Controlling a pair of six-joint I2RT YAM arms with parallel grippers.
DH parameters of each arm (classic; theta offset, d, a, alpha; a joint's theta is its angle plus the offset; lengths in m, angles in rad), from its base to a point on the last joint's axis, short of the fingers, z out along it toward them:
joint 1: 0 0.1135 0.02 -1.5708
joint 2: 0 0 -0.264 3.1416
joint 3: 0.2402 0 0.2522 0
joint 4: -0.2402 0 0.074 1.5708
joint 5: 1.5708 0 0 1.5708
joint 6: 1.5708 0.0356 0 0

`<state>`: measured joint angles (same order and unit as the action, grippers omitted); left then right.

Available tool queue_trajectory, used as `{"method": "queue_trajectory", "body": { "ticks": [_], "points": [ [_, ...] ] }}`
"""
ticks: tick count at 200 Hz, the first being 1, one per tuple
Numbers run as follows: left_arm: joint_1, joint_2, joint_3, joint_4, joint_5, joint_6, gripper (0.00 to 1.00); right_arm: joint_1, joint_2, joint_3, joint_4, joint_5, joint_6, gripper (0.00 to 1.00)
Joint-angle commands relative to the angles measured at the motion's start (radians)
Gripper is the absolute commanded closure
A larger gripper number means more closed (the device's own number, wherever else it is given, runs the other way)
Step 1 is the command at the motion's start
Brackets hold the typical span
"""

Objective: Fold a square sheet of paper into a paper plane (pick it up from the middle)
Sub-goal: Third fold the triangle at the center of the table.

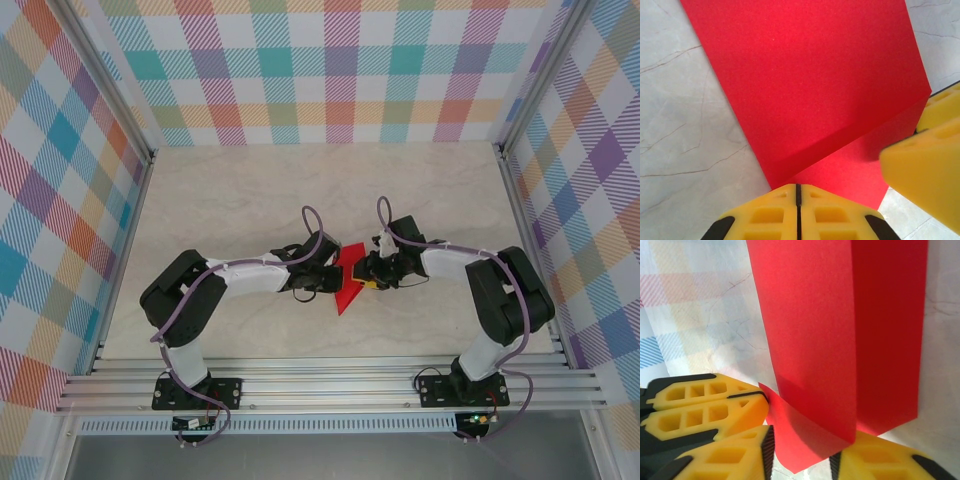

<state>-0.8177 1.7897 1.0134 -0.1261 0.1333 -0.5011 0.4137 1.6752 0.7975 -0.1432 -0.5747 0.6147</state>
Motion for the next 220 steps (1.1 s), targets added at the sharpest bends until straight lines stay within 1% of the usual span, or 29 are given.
{"method": "queue_trajectory", "body": {
  "ticks": [1, 25, 34, 48, 56, 61, 71, 79, 96, 125, 162, 166, 186, 202, 220],
  "points": [
    [-0.008, 0.005, 0.021, 0.017, 0.018, 0.015, 0.91, -0.003, 0.034, 0.038, -0.011, -0.036, -0.052, 0.7],
    [-0.011, -0.028, 0.005, 0.026, 0.009, -0.002, 0.84, -0.003, 0.046, 0.047, -0.027, -0.022, -0.054, 0.77],
    [-0.022, -0.047, -0.005, 0.021, -0.015, -0.006, 0.79, -0.003, 0.044, 0.048, -0.026, -0.02, -0.05, 0.8],
    [-0.044, -0.071, -0.013, 0.005, -0.056, -0.007, 0.75, -0.002, 0.04, 0.049, -0.03, -0.014, -0.036, 0.83],
    [-0.065, -0.08, -0.018, -0.002, -0.08, -0.012, 0.7, -0.001, 0.041, 0.051, -0.032, -0.012, -0.026, 0.85],
    [-0.079, -0.084, -0.019, -0.007, -0.098, -0.015, 0.68, -0.002, 0.041, 0.051, -0.032, -0.013, -0.022, 0.86],
    [-0.111, -0.085, -0.012, -0.031, -0.15, -0.02, 0.67, -0.002, 0.039, 0.049, -0.028, -0.01, -0.003, 0.88],
    [-0.138, -0.084, -0.004, -0.055, -0.203, -0.019, 0.65, -0.001, 0.038, 0.049, -0.027, -0.008, 0.01, 0.89],
    [-0.189, -0.074, 0.012, -0.087, -0.279, -0.032, 0.61, -0.001, 0.033, 0.045, -0.022, -0.01, 0.041, 0.91],
    [-0.237, -0.038, 0.05, -0.143, -0.387, -0.041, 0.57, -0.001, 0.033, 0.046, -0.017, -0.033, 0.065, 0.91],
    [-0.266, 0.013, 0.088, -0.143, -0.422, -0.051, 0.56, -0.001, 0.033, 0.052, -0.025, -0.043, 0.059, 0.9],
    [-0.268, 0.021, 0.095, -0.177, -0.426, -0.05, 0.56, -0.001, 0.034, 0.052, -0.025, -0.044, 0.06, 0.9],
    [-0.28, 0.056, 0.124, -0.209, -0.461, -0.061, 0.56, -0.001, 0.033, 0.055, -0.026, -0.046, 0.061, 0.9],
    [-0.292, 0.08, 0.137, -0.23, -0.498, -0.078, 0.57, -0.001, 0.033, 0.055, -0.028, -0.044, 0.063, 0.9],
    [-0.303, 0.093, 0.139, -0.229, -0.516, -0.098, 0.58, -0.001, 0.033, 0.057, -0.032, -0.041, 0.063, 0.9]
  ]
}}
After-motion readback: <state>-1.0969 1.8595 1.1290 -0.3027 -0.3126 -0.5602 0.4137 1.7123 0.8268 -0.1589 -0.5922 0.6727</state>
